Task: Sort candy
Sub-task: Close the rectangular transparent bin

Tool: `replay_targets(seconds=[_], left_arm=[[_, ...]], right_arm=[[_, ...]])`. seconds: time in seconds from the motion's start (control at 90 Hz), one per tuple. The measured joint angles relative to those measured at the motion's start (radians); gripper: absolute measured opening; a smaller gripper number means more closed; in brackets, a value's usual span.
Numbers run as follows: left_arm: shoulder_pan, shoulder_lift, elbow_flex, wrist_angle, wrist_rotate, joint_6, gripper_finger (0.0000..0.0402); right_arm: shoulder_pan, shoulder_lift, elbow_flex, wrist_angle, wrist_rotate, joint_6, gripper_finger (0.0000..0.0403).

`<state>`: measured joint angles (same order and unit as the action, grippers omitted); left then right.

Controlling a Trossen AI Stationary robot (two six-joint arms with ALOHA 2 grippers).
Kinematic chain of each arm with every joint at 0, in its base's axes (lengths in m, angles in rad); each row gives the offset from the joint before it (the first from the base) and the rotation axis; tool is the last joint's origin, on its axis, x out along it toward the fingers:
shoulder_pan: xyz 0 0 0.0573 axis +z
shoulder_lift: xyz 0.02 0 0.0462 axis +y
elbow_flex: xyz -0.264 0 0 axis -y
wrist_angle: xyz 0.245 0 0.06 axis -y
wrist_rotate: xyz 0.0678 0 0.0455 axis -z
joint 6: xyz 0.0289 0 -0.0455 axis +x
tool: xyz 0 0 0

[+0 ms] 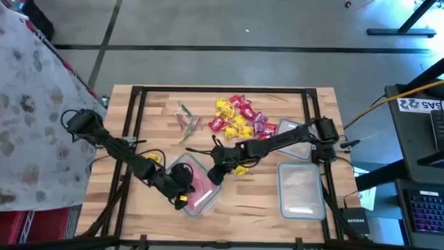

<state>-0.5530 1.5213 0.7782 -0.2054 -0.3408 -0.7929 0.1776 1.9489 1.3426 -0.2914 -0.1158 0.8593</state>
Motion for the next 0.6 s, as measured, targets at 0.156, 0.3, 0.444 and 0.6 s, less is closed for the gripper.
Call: replay_targets(seconds=[0.156, 0.3, 0.444, 0.6], left_arm=[[0.025, -0.026, 0.070, -0.168, -0.022, 0.058, 0.0000], [0.035, -0.023, 0.171, -0.296, -0.051, 0.087, 0.0000], [0.037, -0.030, 0.241, -0.337, -0.076, 0.089, 0.0000], [0.086, -0.016, 0.240, -0.339, -0.087, 0.092, 0.0000]], right_arm=[[0.057, -0.011, 0.000, -0.008, -0.052, 0.002, 0.0000], [0.094, -0.012, 0.000, -0.040, -0.074, 0.003, 0.0000], [0.084, -0.042, -0.001, -0.087, -0.009, 0.031, 0.0000], [0.087, -0.074, 0.002, -0.210, 0.032, 0.034, 0.0000]])
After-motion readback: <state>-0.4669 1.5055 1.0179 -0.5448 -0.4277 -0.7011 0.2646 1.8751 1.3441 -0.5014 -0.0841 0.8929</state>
